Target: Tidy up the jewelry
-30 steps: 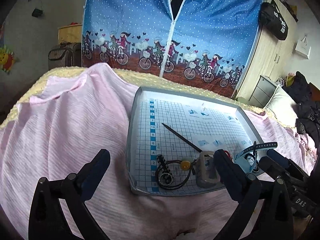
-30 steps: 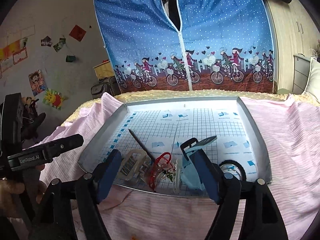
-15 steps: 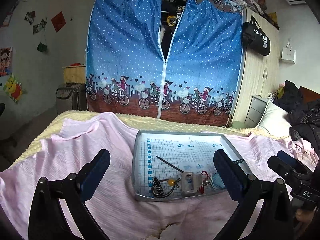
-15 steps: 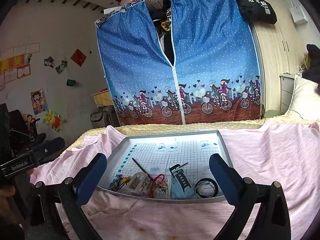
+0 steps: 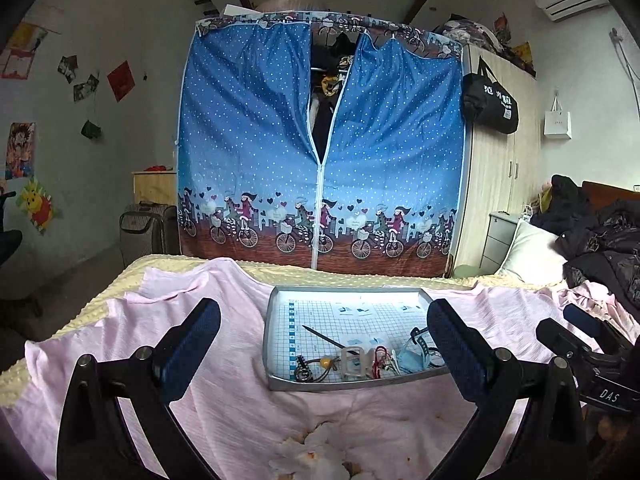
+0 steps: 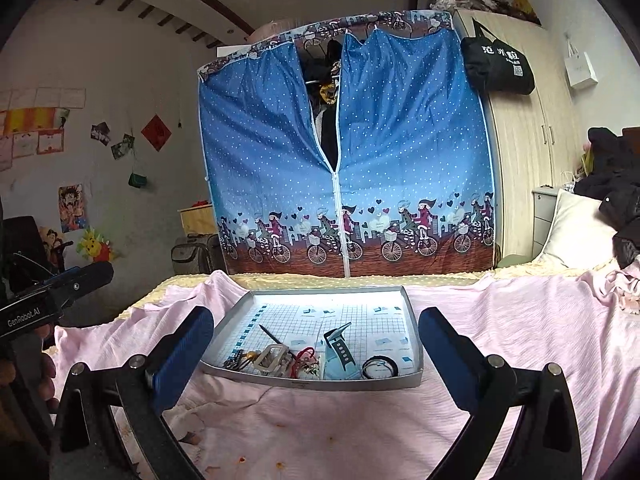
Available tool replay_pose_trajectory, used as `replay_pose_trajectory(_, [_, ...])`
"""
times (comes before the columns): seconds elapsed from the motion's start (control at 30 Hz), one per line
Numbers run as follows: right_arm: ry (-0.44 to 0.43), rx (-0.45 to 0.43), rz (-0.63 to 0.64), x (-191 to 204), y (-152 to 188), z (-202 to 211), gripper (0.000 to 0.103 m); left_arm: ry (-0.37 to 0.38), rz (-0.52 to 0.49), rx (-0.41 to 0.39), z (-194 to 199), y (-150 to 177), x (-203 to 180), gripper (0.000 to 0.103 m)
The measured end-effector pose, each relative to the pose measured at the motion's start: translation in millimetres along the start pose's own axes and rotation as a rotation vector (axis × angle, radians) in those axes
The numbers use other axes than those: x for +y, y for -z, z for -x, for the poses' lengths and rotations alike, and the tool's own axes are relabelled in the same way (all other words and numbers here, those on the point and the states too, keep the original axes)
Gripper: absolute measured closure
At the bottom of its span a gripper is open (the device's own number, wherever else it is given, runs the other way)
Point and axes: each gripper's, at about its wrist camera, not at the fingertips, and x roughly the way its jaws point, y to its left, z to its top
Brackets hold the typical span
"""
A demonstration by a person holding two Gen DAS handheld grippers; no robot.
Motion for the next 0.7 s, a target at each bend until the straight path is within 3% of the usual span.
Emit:
replay_pose_trajectory(0.37, [0.023, -0.032, 0.012, 3.9, 14.3, 59.9, 0.000, -0.030, -0.008, -0.024, 71.3, 33.9, -35.0, 0.002])
replay_pose_trajectory(0.7, [0.045, -0.018, 0.067, 13.4, 33.3, 94.9, 0.000, -0.031, 0.013, -0.019, 100.6, 53.0, -44.5, 0.002])
